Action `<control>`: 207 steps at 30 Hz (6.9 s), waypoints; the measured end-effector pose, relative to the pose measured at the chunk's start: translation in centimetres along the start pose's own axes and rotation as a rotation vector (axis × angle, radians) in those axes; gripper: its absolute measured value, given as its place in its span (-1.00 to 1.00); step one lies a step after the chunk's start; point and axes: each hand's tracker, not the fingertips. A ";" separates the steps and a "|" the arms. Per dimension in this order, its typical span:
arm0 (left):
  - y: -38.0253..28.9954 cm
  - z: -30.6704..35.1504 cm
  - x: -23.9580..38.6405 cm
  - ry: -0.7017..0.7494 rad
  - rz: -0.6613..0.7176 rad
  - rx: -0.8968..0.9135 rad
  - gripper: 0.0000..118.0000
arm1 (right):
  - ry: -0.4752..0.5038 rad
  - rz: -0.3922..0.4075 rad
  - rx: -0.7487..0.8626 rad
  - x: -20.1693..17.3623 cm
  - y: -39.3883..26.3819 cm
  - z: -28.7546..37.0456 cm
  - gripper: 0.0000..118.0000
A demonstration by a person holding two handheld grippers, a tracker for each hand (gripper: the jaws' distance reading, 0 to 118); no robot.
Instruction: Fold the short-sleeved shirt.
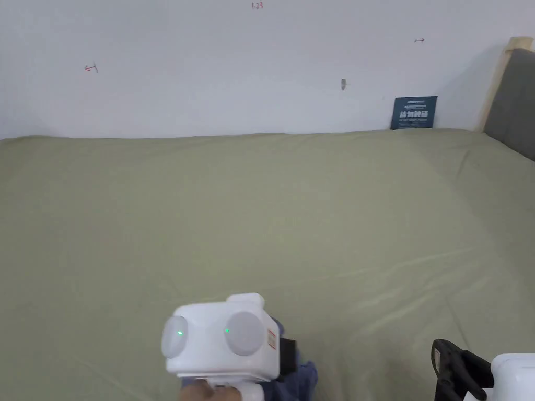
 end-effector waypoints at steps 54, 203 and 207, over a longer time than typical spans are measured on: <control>-4.0 -2.1 -24.1 -0.687 0.249 -0.044 1.00 | 1.042 -0.786 -0.845 -5.0 -12.5 -24.2 -0.98; -0.8 21.2 -3.6 0.264 -0.149 0.961 1.00 | 0.007 0.155 0.304 -5.4 13.0 -2.8 0.76; -0.6 21.2 -3.7 0.274 -0.142 0.939 1.00 | 0.011 0.151 0.306 -5.4 13.0 -2.7 0.75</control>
